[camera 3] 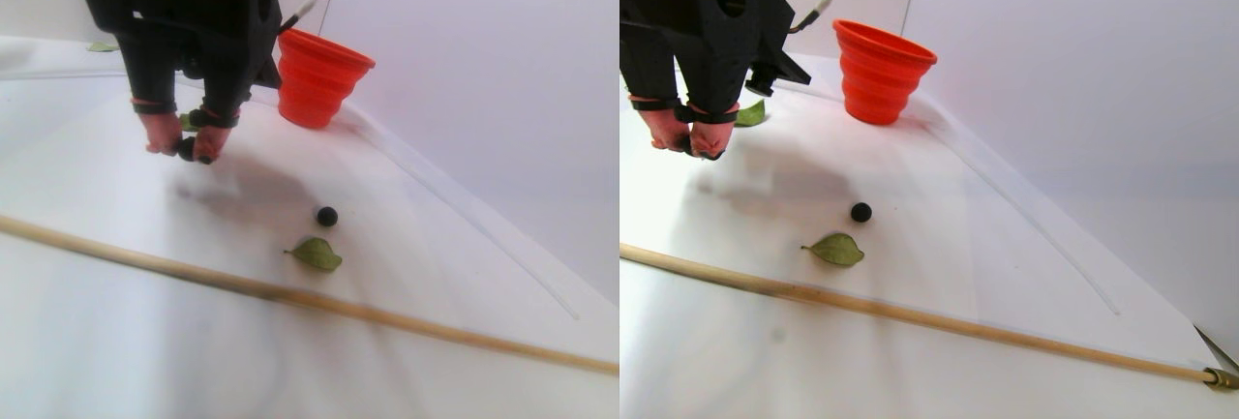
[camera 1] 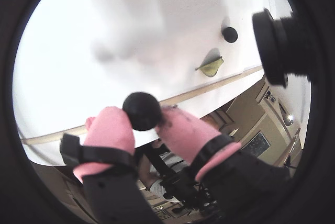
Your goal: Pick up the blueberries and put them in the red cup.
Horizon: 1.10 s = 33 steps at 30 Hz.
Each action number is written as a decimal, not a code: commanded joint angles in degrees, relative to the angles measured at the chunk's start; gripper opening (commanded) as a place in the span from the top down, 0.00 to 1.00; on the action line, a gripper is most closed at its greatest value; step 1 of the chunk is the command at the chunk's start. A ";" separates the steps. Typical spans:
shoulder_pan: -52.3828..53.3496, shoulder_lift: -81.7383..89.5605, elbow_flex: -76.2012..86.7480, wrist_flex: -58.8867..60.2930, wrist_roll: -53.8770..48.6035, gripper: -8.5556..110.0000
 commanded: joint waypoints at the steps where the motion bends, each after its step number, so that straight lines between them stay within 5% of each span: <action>1: 1.93 4.39 -2.29 1.32 -1.93 0.84; 33: 7.12 13.36 -19.86 13.54 -12.39 0.84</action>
